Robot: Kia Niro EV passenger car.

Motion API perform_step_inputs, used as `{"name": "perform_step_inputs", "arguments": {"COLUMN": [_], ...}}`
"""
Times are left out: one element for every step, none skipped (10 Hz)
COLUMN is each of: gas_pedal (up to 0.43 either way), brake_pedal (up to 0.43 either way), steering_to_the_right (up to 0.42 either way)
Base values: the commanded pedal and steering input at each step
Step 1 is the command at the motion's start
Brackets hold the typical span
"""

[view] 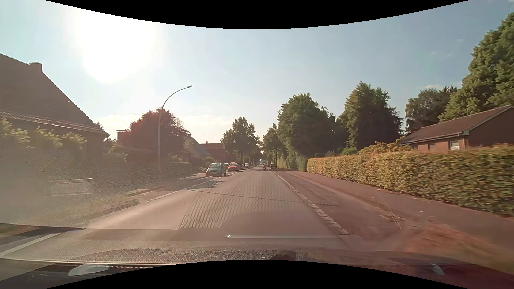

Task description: Follow the waypoints while adhering to traffic rules and regulations

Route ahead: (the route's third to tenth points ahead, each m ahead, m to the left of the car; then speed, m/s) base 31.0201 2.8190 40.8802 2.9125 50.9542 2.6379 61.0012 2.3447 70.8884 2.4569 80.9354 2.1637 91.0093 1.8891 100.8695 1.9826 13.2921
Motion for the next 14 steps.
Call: {"name": "perform_step_inputs", "arguments": {"gas_pedal": [0.189, 0.189, 0.189, 0.189, 0.177, 0.169, 0.169, 0.169, 0.169, 0.169, 0.169, 0.169, 0.169, 0.169], "brake_pedal": [0.0, 0.0, 0.0, 0.0, 0.0, 0.0, 0.0, 0.0, 0.0, 0.0, 0.0, 0.0, 0.0, 0.0], "steering_to_the_right": [-0.003, -0.003, -0.003, -0.003, -0.003, -0.003, -0.003, -0.002, -0.001, 0.0, 0.0, 0.0, 0.0, 0.0]}}
